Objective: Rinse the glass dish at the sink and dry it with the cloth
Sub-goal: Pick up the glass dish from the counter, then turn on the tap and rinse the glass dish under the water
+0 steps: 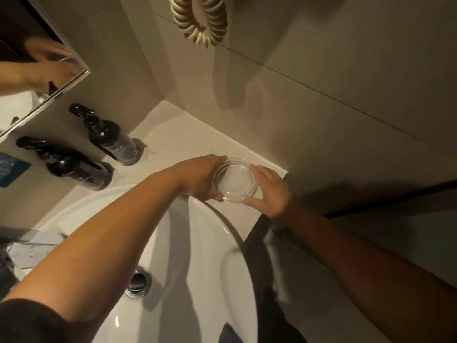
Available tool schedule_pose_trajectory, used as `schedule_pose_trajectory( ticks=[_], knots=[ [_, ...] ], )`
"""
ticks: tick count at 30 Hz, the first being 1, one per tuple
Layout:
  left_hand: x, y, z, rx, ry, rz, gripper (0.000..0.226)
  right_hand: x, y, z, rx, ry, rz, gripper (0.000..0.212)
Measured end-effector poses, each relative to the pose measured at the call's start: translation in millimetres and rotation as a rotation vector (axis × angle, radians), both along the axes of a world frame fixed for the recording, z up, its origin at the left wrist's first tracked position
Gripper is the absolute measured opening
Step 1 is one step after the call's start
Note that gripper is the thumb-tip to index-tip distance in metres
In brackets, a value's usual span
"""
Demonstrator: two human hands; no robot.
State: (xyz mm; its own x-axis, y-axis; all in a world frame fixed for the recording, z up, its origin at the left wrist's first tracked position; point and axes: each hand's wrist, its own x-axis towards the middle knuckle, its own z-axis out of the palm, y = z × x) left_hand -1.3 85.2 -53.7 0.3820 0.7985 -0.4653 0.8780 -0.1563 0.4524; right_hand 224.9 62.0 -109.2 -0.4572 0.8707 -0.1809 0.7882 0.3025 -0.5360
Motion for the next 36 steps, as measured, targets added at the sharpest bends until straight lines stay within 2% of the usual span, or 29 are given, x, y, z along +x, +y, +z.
schedule_pose_trajectory(
  ticks=[3, 6, 15, 20, 26, 31, 34, 36],
  knots=[
    [-2, -4, 4, 0.035, -0.046, 0.048, 0.086, -1, 7, 12, -0.027, 0.016, -0.002, 0.089],
    [-8, -9, 17, 0.047, -0.085, 0.104, 0.103, -2, 12, 36, 0.017, 0.019, 0.014, 0.089],
    [-15, -50, 87, 0.203, -0.188, 0.203, 0.102, -2, 2, 125, 0.109, 0.065, 0.092, 0.09],
    [-12, -101, 114, 0.233, -0.332, 0.338, 0.1, -3, -16, 156, 0.107, 0.1, 0.205, 0.091],
    [5, -177, 102, 0.101, -0.606, 0.676, 0.096, -5, -37, 151, -0.036, 0.102, 0.38, 0.091],
    [25, -234, 81, 0.078, -0.751, 0.941, 0.091, -15, -55, 139, -0.142, 0.051, 0.564, 0.088],
    [39, -261, 67, 0.099, -1.03, 1.193, 0.08, -26, -64, 133, -0.137, 0.04, 0.69, 0.088],
    [51, -271, 59, 0.168, -1.284, 1.441, 0.06, -37, -69, 128, -0.119, 0.032, 0.767, 0.087]
  ],
)
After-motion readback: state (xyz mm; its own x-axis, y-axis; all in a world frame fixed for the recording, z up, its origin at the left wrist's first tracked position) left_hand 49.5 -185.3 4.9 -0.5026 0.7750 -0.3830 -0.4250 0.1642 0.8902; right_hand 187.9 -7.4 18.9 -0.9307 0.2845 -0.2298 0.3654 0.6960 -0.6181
